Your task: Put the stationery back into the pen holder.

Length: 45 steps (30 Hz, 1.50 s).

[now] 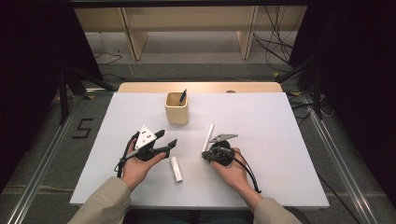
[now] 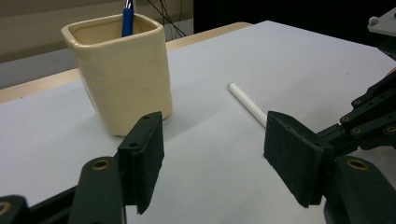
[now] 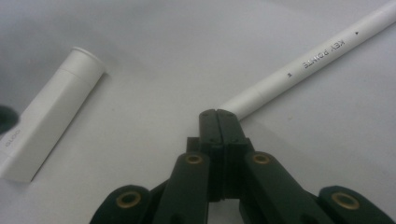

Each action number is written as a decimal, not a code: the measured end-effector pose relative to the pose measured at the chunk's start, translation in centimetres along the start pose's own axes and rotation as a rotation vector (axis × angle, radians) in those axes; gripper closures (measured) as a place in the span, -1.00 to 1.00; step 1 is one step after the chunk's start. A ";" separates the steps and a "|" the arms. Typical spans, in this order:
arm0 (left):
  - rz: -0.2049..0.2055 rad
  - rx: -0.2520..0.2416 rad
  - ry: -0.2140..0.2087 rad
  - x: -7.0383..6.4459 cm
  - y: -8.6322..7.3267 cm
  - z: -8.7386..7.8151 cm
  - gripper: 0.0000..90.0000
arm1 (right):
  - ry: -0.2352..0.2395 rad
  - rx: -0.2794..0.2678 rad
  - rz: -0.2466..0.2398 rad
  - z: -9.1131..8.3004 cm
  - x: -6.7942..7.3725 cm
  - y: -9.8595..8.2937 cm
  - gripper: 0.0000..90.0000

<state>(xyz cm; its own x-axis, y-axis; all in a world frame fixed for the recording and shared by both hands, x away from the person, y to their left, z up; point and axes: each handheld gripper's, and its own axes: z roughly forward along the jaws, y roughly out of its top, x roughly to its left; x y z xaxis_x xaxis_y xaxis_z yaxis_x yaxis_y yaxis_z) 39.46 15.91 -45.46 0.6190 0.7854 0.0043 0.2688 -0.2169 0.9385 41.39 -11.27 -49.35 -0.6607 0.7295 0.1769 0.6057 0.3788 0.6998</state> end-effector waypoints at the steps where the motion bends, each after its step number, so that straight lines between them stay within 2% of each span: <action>1: -0.001 -0.001 0.000 0.0 0.0 0.0 -0.16 | 0.000 -0.001 0.001 0.0 0.0 0.0 1.00; 21: 0.004 0.008 -0.005 -0.1 -0.2 0.2 -0.15 | 0.004 -0.034 0.005 0.3 0.3 0.2 1.00; 28: 0.006 0.021 -0.023 -0.5 -0.3 0.5 -0.13 | 0.013 -0.070 0.010 -0.6 0.4 0.3 1.00; 32: -0.007 0.043 -0.045 -1.3 0.1 1.0 -0.14 | -0.018 -0.091 0.000 -1.8 0.1 0.3 0.87; 36: -0.026 0.063 -0.060 -2.7 0.8 1.9 -0.12 | -0.079 -0.116 0.002 -2.9 -0.3 -0.1 0.65; 41: -0.042 0.125 -0.050 -4.4 1.4 4.1 -0.08 | -0.150 -0.152 -0.018 -4.0 -0.5 -0.3 0.42; 45: -0.064 0.162 -0.026 -5.3 2.0 6.3 -0.04 | -0.175 -0.162 -0.021 -4.5 -0.6 -0.6 0.33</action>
<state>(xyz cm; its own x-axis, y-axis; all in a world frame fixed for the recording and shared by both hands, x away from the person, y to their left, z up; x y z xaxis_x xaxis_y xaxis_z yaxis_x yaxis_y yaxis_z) 41.41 7.66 -45.76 0.6153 0.7857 -0.0646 0.4223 -0.2594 0.8685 39.46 -14.47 -46.76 -0.5772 0.8152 0.0484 0.5042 0.3091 0.8064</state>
